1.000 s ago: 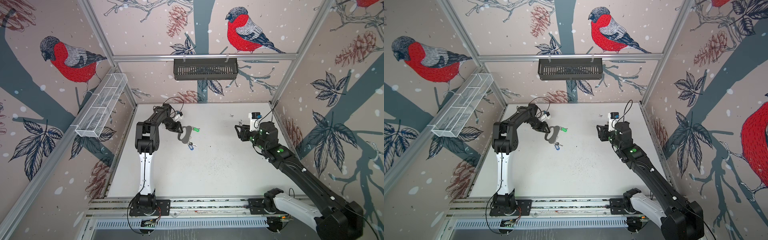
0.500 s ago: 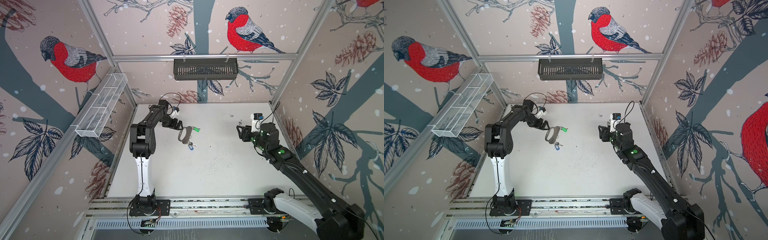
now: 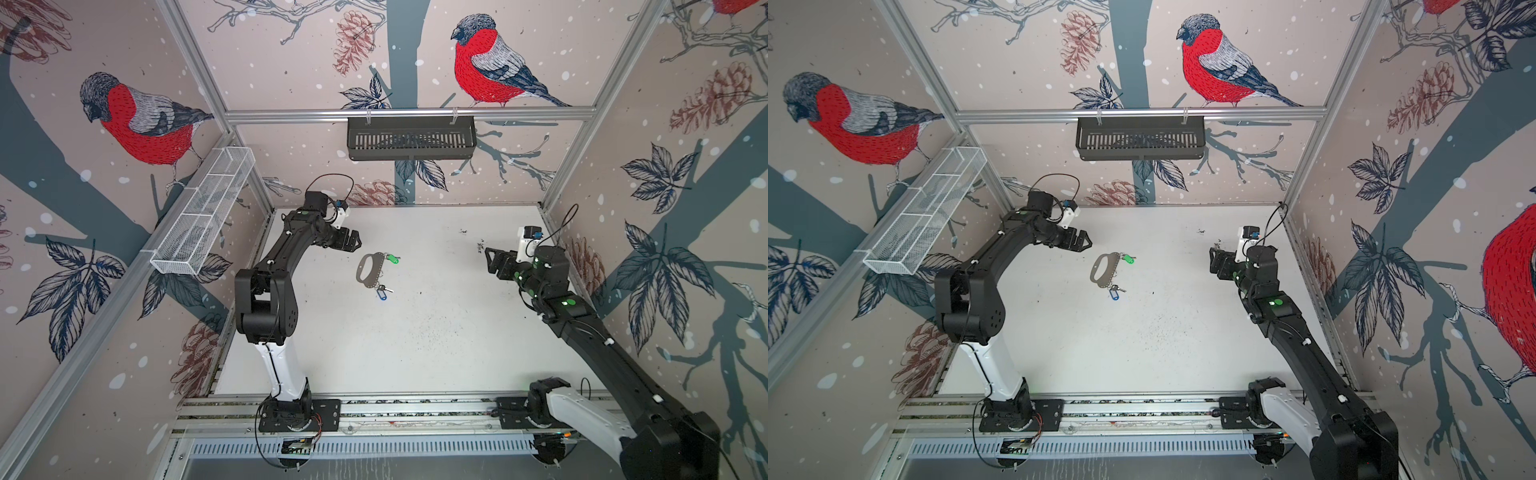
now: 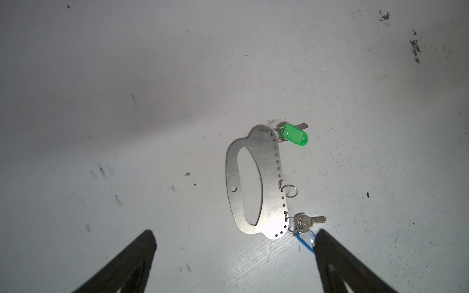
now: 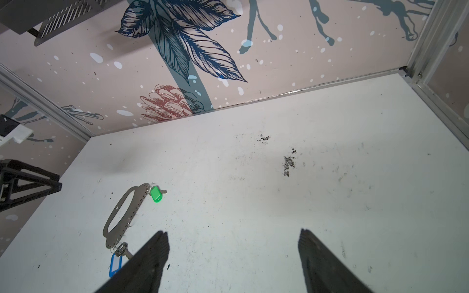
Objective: Put the keys on the keyring
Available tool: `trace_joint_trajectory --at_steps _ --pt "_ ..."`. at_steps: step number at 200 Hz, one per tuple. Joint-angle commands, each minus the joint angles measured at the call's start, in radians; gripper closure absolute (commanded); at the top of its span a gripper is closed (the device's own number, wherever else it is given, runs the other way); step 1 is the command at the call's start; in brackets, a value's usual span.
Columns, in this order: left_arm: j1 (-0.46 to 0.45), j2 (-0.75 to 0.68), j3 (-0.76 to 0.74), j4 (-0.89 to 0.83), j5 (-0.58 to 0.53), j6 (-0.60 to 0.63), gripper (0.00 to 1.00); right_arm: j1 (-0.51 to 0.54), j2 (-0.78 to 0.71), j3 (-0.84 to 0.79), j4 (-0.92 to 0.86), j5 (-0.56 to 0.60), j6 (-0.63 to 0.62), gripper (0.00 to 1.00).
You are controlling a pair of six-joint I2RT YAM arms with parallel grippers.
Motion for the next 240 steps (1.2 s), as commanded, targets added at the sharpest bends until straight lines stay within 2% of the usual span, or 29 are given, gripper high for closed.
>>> trace_joint_trajectory --at_steps 1,8,14,59,77,93,122,147,176,216,240 --pt "0.002 -0.059 -0.039 0.058 -0.052 -0.040 0.03 -0.044 0.003 0.001 0.049 -0.068 -0.003 0.14" --pt "0.003 -0.083 -0.063 0.073 -0.067 -0.046 0.03 -0.061 0.003 -0.002 0.053 -0.078 0.002 0.09" --pt "0.003 -0.106 -0.087 0.091 -0.095 -0.054 0.02 -0.069 0.003 -0.005 0.058 -0.081 0.005 0.00" --pt "0.029 -0.348 -0.416 0.450 -0.332 -0.166 0.02 -0.121 0.040 0.033 0.007 0.002 0.022 0.00" --pt "0.054 -0.417 -0.556 0.609 -0.382 -0.190 0.02 -0.137 0.046 0.041 -0.007 0.041 0.030 0.00" --pt "0.063 -0.474 -0.721 0.807 -0.448 -0.191 0.02 -0.149 0.045 0.032 0.002 0.052 0.032 0.00" --pt "0.065 -0.524 -0.980 1.152 -0.539 -0.191 0.02 -0.157 0.047 0.027 0.018 0.139 0.052 0.00" --pt "0.065 -0.533 -1.181 1.485 -0.521 -0.148 0.02 -0.164 0.062 0.031 0.014 0.191 0.058 0.00" --pt "0.097 -0.507 -1.329 1.766 -0.435 -0.205 0.02 -0.169 0.050 -0.025 0.104 0.195 0.011 0.00" --pt "0.097 -0.379 -1.435 2.057 -0.399 -0.189 0.02 -0.177 -0.043 -0.225 0.405 0.178 -0.082 0.00" --pt "0.096 -0.291 -1.441 2.160 -0.371 -0.178 0.02 -0.187 -0.068 -0.270 0.452 0.209 -0.114 0.00"
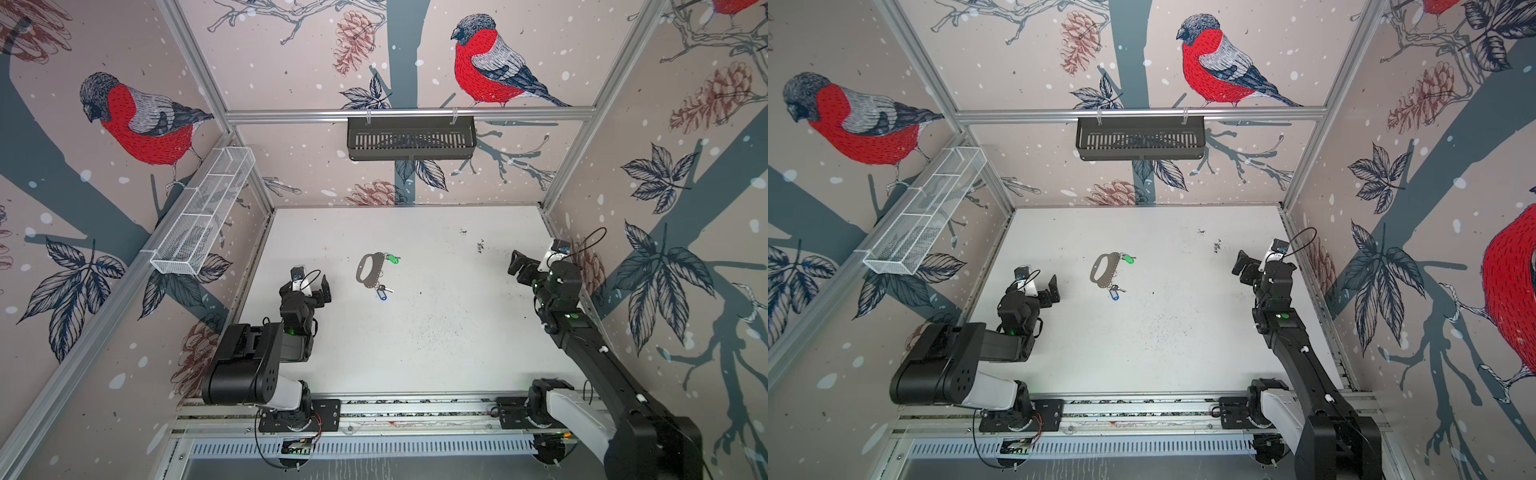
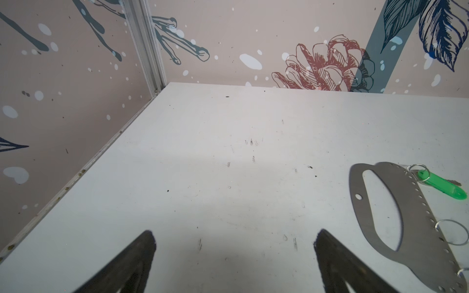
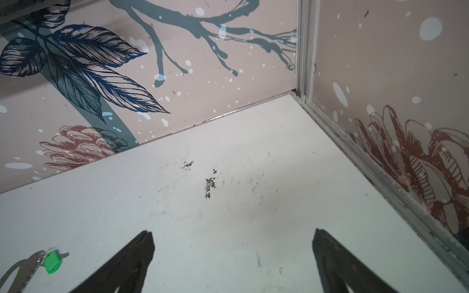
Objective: Put the keys on the keyring
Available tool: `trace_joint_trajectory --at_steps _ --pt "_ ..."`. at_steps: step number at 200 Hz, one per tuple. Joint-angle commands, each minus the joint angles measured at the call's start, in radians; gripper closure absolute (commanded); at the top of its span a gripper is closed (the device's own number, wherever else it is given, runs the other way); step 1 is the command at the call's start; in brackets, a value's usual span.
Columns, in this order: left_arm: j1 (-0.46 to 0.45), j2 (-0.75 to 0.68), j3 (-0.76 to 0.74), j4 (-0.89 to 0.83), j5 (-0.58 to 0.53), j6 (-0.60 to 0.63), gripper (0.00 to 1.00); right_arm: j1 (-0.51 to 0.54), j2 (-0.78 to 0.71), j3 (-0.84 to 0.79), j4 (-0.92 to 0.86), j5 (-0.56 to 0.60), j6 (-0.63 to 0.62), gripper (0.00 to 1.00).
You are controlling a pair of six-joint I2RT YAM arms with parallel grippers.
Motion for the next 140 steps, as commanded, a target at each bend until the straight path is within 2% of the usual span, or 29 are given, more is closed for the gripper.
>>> trace_joint_trajectory --at_steps 1,21,49,81,117,140 --pt "0.002 0.071 -0.004 0.261 0.050 0.012 0.02 -0.008 -0.017 -0.025 0.158 0.040 -0.062 0.00" --pt "0.001 0.036 0.046 0.108 0.054 0.011 0.02 -0.016 0.002 -0.012 0.127 0.078 -0.091 0.00" --pt "0.001 0.053 0.069 0.093 0.057 0.023 0.02 -0.041 0.055 -0.039 0.172 0.088 -0.111 0.01" --pt "0.001 0.056 0.064 0.109 0.059 0.024 0.02 -0.063 0.125 -0.107 0.314 0.069 -0.127 0.00" --pt "0.001 0.056 0.064 0.109 0.059 0.024 0.02 -0.068 0.227 -0.212 0.570 0.092 -0.141 0.00" --pt "0.001 0.058 0.064 0.109 0.059 0.024 0.01 -0.069 0.286 -0.224 0.637 0.079 -0.151 0.00"
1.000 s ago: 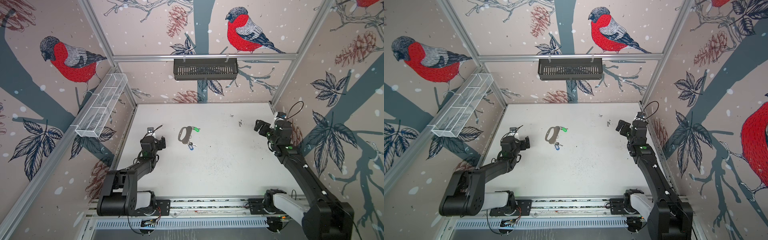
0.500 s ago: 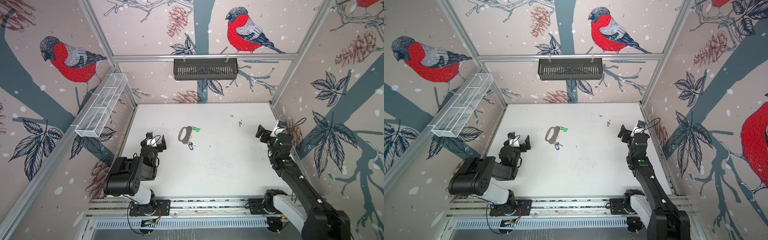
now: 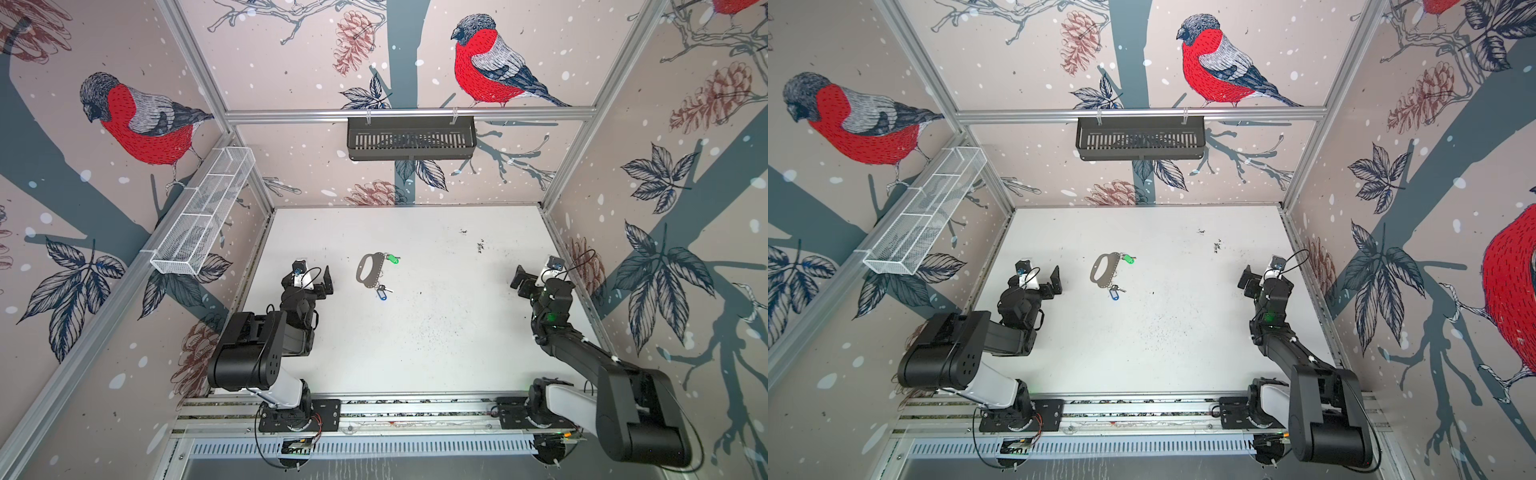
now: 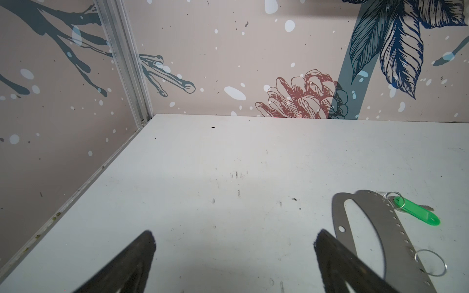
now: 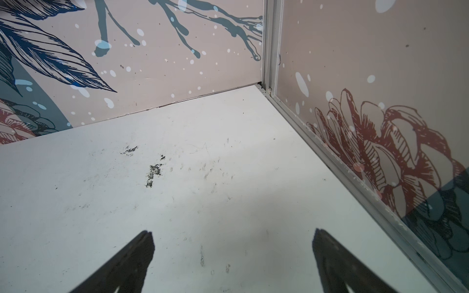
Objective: Put the keys on the keyring
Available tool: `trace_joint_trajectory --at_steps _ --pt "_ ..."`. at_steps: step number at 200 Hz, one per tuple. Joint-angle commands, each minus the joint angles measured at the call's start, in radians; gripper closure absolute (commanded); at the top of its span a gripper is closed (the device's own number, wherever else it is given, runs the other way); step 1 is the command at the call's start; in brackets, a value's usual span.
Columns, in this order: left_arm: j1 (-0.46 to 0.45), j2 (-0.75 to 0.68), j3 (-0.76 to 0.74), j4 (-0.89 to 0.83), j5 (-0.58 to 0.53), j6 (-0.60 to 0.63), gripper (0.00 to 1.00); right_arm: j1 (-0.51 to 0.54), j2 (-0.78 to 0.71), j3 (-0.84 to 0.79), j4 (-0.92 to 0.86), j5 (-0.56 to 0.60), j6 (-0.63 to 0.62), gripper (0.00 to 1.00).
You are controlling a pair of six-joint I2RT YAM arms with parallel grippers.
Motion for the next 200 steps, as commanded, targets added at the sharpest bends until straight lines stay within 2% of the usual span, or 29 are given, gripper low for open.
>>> trace_joint_trajectory --at_steps 1,43,72,101,114,130,200 --pt "0.001 0.003 0.005 0.026 0.005 0.009 0.02 -0.001 0.043 -0.011 0.189 0.003 -0.022 0.00" --pt "-0.001 0.002 0.005 0.025 0.005 0.010 0.02 -0.001 0.124 -0.057 0.346 -0.041 -0.028 0.00" --pt "0.000 0.001 0.005 0.025 0.005 0.010 0.02 -0.001 0.177 -0.085 0.457 -0.156 -0.061 0.00" --pt "0.000 0.002 0.004 0.025 0.005 0.010 0.01 0.004 0.278 -0.087 0.545 -0.195 -0.082 0.00" --pt "0.000 0.001 0.005 0.025 0.005 0.010 0.02 0.023 0.328 -0.054 0.534 -0.205 -0.115 0.00" --pt "-0.001 0.002 0.004 0.025 0.005 0.010 0.02 0.033 0.306 -0.043 0.476 -0.184 -0.118 0.00" --pt "-0.002 0.001 0.004 0.025 0.005 0.010 0.02 0.045 0.310 -0.042 0.482 -0.156 -0.121 0.00"
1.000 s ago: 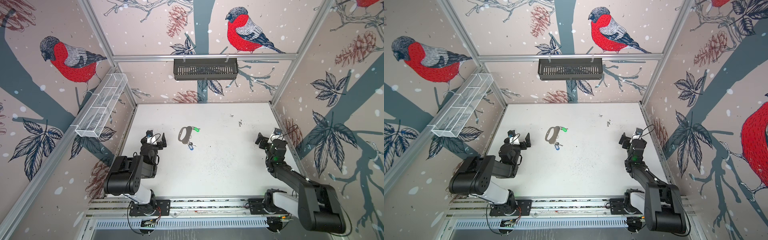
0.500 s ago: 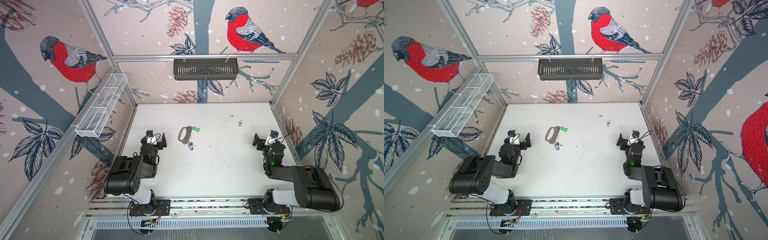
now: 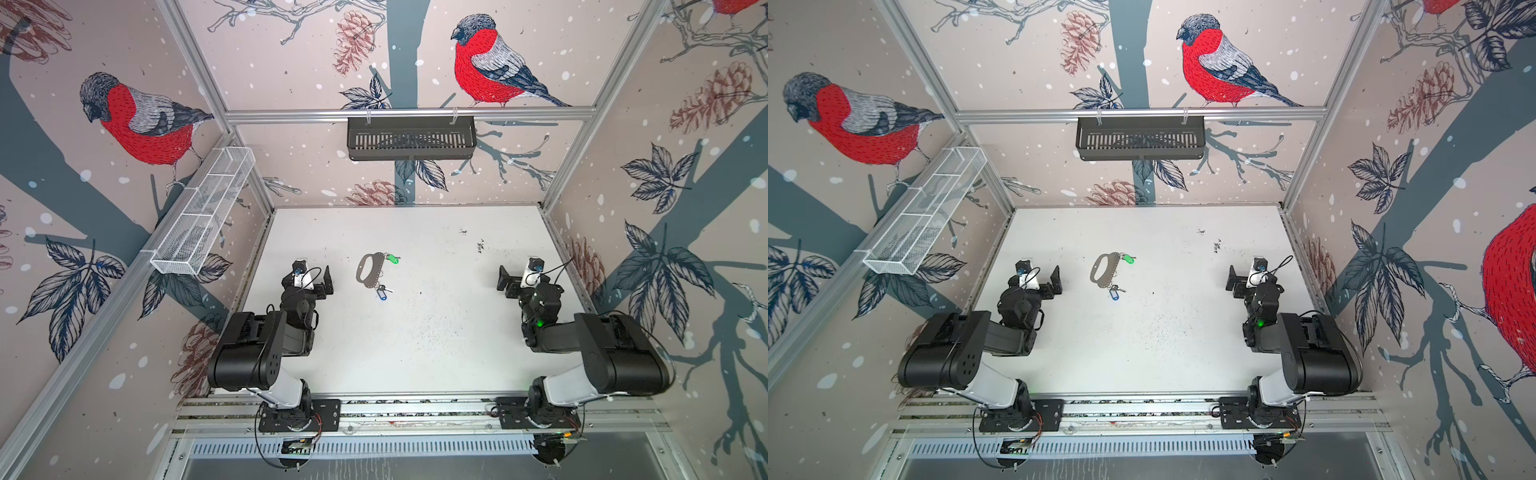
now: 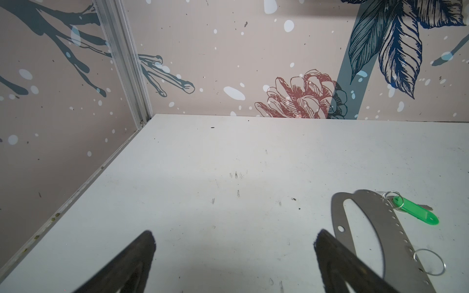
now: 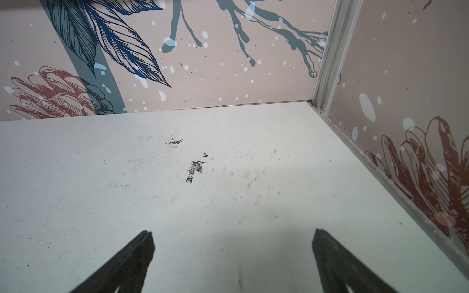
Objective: Put the keys on the keyring
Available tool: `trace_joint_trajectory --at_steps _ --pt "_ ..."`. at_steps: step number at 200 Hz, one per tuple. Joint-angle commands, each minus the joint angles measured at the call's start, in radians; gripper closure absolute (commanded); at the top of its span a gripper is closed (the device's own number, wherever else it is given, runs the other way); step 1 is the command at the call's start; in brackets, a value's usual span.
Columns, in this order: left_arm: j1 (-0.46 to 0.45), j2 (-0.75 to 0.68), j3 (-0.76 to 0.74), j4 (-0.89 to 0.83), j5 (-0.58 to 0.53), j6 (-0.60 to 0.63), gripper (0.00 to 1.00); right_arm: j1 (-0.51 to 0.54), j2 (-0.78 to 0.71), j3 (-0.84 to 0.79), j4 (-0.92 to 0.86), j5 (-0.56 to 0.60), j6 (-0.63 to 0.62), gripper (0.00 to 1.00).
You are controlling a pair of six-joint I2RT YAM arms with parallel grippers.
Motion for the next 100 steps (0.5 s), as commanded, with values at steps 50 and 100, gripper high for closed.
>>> trace_joint_trajectory --at_steps 50,100 --pt "0.000 0.002 0.004 0.025 0.004 0.010 0.02 0.001 -0.003 0.006 0.027 0.014 -0.016 0.01" --pt "0.000 0.002 0.004 0.025 0.005 0.010 0.02 0.019 -0.002 0.003 0.030 0.043 -0.028 0.00"
